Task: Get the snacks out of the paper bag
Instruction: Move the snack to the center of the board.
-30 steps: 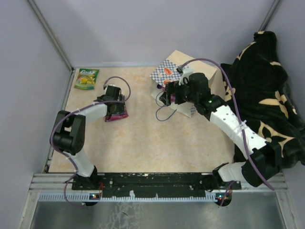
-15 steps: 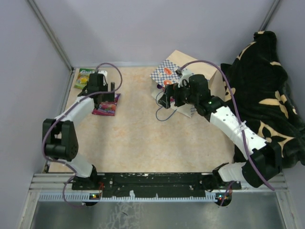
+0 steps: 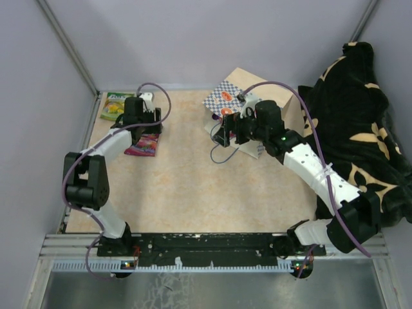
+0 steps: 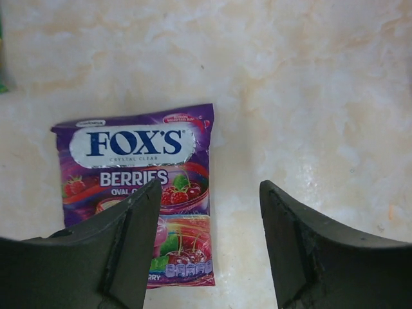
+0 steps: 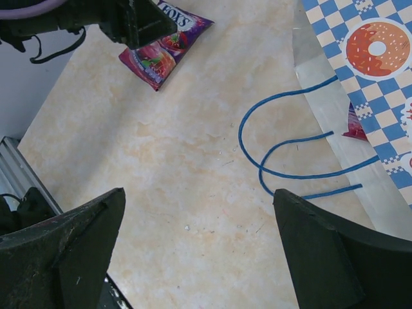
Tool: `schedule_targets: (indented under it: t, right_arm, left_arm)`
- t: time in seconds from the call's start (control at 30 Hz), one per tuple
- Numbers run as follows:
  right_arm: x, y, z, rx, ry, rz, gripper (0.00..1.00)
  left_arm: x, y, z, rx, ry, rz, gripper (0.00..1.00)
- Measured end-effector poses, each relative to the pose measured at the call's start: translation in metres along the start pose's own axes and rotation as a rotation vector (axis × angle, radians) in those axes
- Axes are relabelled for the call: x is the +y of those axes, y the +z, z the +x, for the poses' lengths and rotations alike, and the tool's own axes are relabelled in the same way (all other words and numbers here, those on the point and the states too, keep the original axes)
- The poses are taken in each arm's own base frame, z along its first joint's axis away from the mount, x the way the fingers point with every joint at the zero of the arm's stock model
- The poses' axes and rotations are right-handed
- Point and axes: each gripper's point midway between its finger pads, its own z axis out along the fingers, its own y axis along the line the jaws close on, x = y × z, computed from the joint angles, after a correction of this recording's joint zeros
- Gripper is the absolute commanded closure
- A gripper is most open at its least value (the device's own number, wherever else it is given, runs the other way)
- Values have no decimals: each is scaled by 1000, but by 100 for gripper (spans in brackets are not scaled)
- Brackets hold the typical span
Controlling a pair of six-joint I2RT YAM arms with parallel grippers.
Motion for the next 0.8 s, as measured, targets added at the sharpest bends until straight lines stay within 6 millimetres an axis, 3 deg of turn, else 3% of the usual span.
schedule_targets:
  t: [0.1,0.33,0.6,0.8]
  right_arm:
    - [-1,0,0,0,1,4,1]
    - [-4,-1,8,18,7,17,1]
    - [-4,-1,8,17,7,17,1]
    - [-4,-1,8,18,7,17,1]
  left_arm:
    - [-1,16,21,66,-16,0,37]
    - [3,35,33,116,-24,-30,38]
    - [17,39,63,193,12,-93,38]
    - [32,38,66,201,37,-126,37]
